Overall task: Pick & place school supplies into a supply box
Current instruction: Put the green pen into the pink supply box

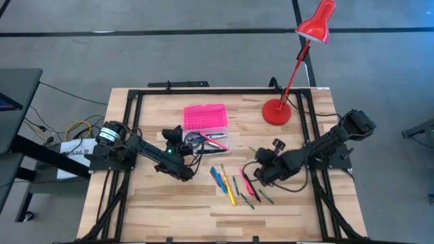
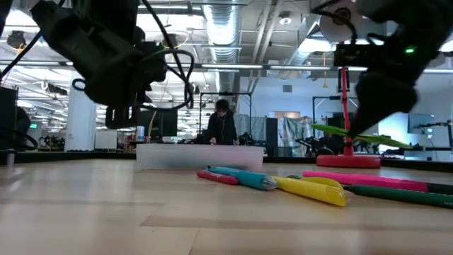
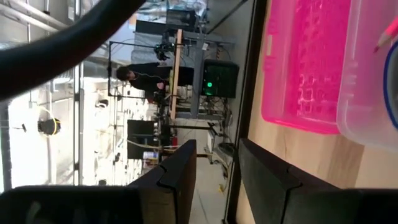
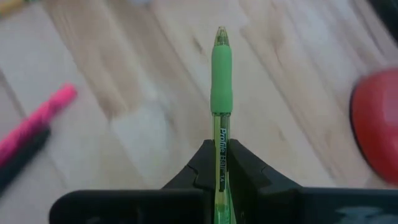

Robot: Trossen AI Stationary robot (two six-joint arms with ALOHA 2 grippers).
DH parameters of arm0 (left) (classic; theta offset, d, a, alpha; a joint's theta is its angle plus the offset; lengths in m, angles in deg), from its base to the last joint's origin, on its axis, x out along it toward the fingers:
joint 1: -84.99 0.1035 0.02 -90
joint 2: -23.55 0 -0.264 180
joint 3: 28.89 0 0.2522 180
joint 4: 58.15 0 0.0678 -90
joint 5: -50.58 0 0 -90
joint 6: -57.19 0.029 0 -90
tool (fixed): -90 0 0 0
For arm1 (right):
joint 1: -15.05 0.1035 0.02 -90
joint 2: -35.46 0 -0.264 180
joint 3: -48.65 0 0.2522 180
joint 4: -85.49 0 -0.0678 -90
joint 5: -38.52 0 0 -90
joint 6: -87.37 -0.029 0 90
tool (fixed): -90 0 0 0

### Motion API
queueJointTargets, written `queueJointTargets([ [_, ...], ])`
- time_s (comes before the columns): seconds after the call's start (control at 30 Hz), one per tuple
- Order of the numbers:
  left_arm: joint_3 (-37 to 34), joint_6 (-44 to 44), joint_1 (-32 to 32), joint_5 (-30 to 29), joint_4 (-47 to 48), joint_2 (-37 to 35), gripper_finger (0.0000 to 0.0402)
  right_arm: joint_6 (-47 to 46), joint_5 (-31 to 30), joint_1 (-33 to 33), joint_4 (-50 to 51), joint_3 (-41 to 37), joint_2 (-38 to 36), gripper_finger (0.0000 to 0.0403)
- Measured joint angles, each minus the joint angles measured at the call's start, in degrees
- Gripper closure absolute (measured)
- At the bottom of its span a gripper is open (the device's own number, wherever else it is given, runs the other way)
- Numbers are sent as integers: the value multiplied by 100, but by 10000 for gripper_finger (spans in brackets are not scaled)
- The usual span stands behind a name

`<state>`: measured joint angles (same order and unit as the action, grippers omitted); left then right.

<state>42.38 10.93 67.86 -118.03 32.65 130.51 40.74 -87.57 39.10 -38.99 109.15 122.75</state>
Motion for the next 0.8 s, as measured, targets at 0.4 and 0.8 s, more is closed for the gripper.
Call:
queueJointTargets([
  [0.4, -259, -7, -2, -158, 39, 0, 285, 3563, 199, -1517, -3147, 2, 0, 393],
  [0.8, -259, -903, -10, -43, 949, 0, 285, 4970, 2018, -2843, -5573, 190, 976, 390],
])
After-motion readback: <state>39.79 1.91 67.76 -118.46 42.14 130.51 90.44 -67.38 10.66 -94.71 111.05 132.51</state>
